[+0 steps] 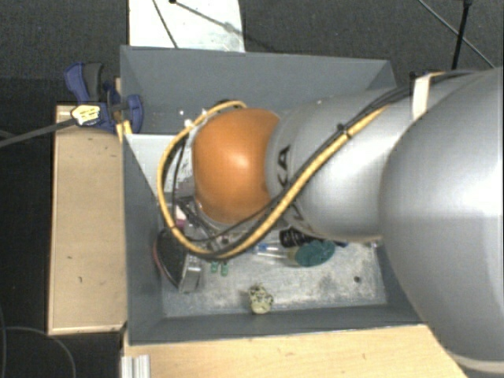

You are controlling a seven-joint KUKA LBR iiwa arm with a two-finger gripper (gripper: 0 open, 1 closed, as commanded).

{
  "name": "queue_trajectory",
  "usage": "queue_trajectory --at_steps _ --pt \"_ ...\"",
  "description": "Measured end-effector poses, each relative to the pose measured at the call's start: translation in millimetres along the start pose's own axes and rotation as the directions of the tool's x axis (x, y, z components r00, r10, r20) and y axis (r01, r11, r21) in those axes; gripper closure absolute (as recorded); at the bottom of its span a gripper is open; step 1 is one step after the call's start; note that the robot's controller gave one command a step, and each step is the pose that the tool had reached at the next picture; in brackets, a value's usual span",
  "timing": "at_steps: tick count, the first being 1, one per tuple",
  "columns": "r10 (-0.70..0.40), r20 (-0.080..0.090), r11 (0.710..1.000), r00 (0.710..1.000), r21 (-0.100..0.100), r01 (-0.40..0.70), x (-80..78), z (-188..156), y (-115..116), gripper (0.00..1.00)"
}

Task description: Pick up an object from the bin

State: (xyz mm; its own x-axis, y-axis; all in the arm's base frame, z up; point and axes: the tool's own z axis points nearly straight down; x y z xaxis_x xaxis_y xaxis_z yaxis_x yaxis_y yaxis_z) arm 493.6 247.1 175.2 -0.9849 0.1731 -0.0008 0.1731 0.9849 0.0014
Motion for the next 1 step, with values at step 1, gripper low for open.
queue_trajectory --at_steps 1 --pt "0.080 -0.005 0.997 0.997 0.005 -0.080 -0.2 109.1 -29.3 0.00"
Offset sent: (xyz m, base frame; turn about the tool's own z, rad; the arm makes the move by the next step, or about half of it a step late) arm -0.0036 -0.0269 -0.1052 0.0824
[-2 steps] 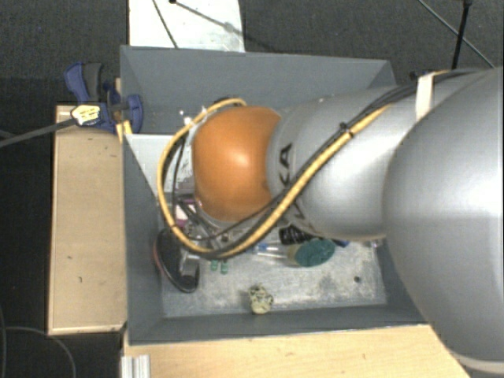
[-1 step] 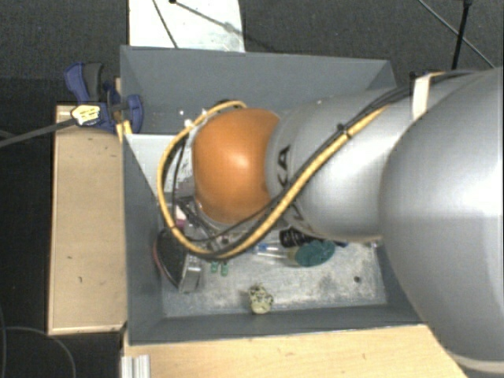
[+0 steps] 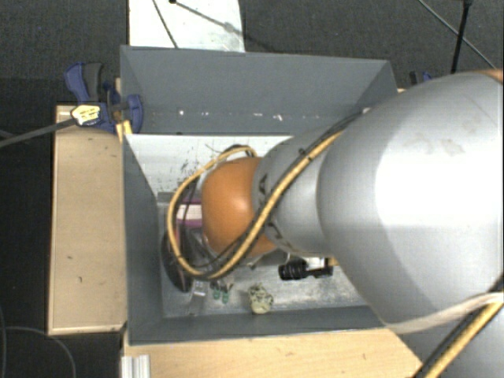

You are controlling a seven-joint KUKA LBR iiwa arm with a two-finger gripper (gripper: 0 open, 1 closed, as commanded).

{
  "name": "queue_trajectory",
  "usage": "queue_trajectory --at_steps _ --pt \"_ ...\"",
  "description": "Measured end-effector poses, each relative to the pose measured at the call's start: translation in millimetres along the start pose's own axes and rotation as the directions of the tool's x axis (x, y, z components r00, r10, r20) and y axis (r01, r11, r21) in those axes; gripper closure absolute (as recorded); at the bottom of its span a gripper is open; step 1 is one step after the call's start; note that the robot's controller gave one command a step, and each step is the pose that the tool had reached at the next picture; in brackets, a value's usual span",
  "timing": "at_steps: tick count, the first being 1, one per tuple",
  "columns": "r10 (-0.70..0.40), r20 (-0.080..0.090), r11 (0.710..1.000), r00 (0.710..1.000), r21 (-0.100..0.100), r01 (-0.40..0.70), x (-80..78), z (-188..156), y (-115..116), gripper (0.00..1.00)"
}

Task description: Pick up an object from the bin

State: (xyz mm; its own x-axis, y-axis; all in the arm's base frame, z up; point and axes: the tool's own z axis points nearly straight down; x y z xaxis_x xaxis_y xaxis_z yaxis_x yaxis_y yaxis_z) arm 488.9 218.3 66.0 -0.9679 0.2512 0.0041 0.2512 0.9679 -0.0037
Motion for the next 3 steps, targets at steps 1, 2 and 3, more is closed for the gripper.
queue_trajectory --at_steps 1,2,3 --pt "0.220 -0.007 0.976 0.976 0.013 -0.220 -38.7 -9.9 36.3 0.00" --pt "0.102 -0.008 0.995 0.995 0.003 -0.102 -46.9 -3.7 26.0 0.00" --pt "-0.455 0.004 0.891 0.891 0.006 0.455 -55.2 -5.0 44.2 0.00"
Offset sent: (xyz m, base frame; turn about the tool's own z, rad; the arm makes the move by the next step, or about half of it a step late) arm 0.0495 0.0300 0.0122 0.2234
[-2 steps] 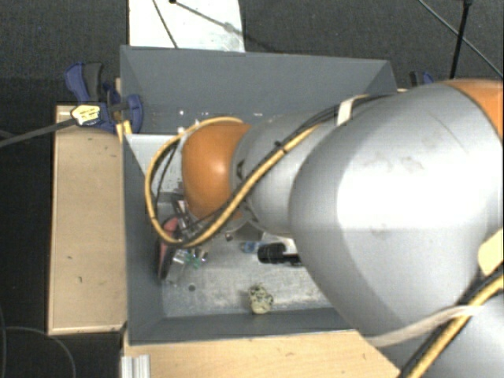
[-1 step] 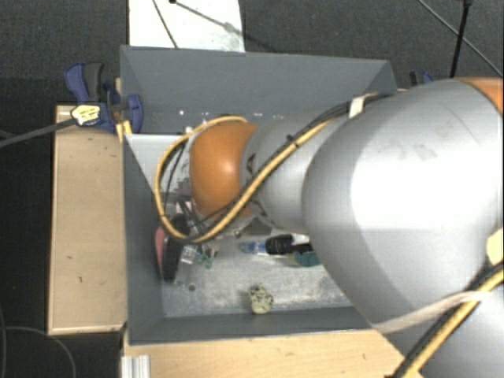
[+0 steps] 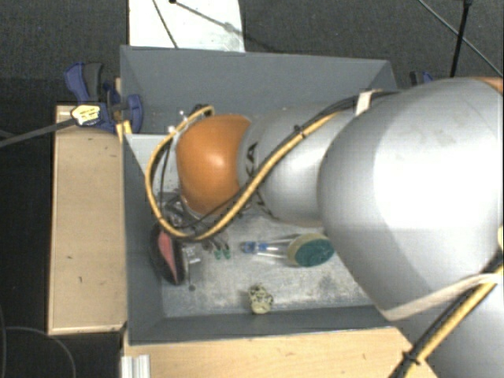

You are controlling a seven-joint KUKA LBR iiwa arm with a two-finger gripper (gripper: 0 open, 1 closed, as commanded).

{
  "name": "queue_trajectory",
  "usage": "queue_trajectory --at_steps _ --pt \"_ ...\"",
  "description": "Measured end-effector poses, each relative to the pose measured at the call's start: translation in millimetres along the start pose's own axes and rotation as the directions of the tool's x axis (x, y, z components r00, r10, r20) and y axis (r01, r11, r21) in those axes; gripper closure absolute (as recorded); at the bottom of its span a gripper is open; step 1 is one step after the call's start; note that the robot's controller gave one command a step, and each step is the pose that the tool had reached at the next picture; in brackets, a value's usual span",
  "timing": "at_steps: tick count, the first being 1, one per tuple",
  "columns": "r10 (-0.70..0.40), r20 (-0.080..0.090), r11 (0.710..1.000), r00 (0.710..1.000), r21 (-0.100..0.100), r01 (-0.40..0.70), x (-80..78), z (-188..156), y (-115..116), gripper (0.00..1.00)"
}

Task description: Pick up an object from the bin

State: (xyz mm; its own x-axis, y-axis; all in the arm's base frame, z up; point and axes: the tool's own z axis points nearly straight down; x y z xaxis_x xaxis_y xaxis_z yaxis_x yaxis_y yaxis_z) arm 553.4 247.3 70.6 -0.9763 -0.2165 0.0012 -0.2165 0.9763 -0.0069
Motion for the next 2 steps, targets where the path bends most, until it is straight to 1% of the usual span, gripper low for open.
queue_trajectory --at_steps 1,2 --pt "-0.365 0.001 0.931 0.931 -0.001 0.365 14.1 -0.4 7.8 0.00" --pt "-0.575 0.020 0.818 0.818 0.006 0.575 49.8 -4.8 16.5 0.00"
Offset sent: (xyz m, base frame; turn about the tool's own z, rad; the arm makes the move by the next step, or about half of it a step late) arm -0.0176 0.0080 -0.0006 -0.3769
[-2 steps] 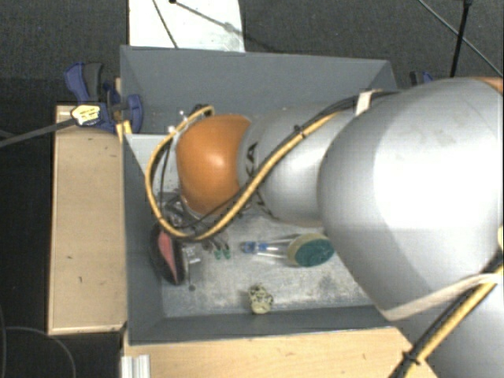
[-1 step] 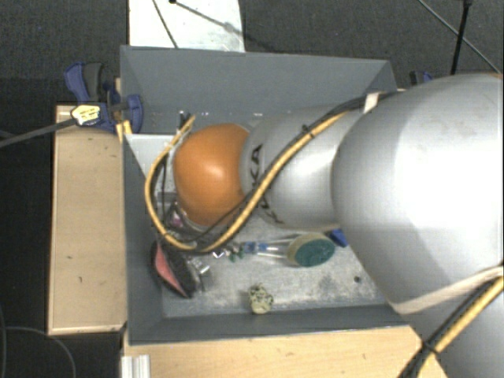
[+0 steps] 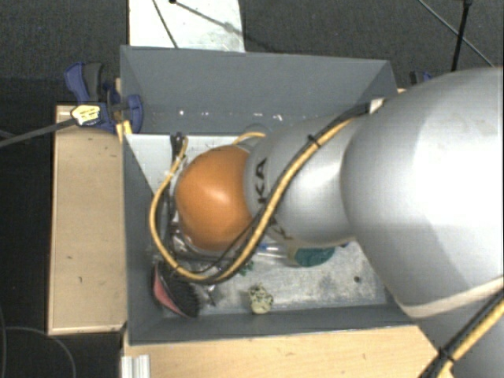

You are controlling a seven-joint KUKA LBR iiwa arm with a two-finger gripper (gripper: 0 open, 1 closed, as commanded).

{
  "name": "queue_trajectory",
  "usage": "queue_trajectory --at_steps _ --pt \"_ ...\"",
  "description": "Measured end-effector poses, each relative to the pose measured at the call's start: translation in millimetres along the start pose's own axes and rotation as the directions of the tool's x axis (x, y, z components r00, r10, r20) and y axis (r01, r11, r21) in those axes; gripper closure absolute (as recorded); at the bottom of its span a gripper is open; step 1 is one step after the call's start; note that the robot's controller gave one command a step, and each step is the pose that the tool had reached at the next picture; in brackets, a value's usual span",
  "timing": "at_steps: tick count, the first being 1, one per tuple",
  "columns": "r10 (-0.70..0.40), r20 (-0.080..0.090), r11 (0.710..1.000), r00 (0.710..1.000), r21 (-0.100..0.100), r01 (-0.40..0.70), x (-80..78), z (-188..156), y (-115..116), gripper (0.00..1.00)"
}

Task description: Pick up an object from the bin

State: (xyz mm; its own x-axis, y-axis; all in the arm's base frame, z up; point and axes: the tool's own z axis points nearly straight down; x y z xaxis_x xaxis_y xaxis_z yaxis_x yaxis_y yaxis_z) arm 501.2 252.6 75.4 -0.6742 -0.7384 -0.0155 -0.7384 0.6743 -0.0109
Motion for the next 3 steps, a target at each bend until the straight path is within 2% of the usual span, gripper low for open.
queue_trajectory --at_steps 1,2,3 --pt "0.002 0.014 1.000 1.000 0.003 -0.002 -4.3 -3.6 -0.4 1.00" --pt "-0.672 -0.001 0.740 0.740 -0.013 0.672 -3.5 -66.8 -27.7 1.00" --pt "-0.669 -0.002 0.744 0.744 -0.019 0.668 -3.0 -65.5 -26.1 0.00"
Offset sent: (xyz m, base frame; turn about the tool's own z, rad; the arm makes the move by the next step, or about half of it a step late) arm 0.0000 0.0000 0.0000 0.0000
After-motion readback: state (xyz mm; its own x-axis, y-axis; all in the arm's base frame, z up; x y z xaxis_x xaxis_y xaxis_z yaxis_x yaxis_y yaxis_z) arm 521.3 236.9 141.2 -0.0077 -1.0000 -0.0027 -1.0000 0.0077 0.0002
